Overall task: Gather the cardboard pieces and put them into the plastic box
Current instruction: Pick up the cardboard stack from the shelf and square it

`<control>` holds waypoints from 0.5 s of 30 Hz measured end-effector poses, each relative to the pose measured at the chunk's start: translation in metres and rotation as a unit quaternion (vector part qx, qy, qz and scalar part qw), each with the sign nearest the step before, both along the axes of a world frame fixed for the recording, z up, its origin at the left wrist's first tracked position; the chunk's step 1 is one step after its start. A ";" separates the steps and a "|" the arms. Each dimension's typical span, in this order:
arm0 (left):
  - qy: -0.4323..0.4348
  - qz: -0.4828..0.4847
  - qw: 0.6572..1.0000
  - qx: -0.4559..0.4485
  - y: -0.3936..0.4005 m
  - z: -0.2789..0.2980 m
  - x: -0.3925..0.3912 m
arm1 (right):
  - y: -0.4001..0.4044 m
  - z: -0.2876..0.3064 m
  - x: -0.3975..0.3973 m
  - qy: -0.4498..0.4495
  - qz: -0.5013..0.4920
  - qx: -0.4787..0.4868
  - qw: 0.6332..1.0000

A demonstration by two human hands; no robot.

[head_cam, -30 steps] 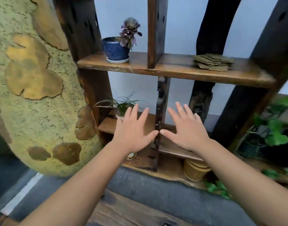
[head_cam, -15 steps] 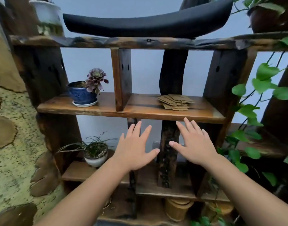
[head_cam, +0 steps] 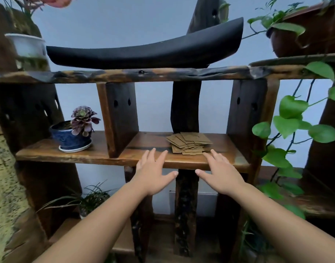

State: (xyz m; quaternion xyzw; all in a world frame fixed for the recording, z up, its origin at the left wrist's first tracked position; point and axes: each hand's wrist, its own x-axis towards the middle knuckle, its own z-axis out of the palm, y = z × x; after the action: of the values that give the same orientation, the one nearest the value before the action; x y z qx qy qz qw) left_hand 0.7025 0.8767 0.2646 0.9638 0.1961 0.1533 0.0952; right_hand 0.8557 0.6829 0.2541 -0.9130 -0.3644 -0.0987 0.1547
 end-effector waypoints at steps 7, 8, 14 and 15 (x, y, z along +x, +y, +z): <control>0.034 0.015 0.998 -0.043 0.036 0.008 0.056 | 0.032 0.005 0.064 0.055 -0.021 0.058 0.997; 0.037 0.016 0.998 -0.053 0.043 0.009 0.064 | 0.038 0.007 0.071 0.053 -0.028 0.061 0.996; 0.073 0.006 0.993 -0.089 0.074 0.008 0.109 | 0.068 0.016 0.106 0.035 -0.047 0.007 0.998; 0.075 -0.003 0.992 -0.102 0.077 0.009 0.115 | 0.074 0.017 0.112 0.041 -0.050 0.009 0.998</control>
State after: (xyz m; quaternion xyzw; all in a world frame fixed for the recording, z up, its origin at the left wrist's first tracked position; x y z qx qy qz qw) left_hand 0.8174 0.9541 0.2734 0.9586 0.2143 0.0592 0.1781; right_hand 0.9679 0.7573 0.2709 -0.9319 -0.3105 -0.0722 0.1729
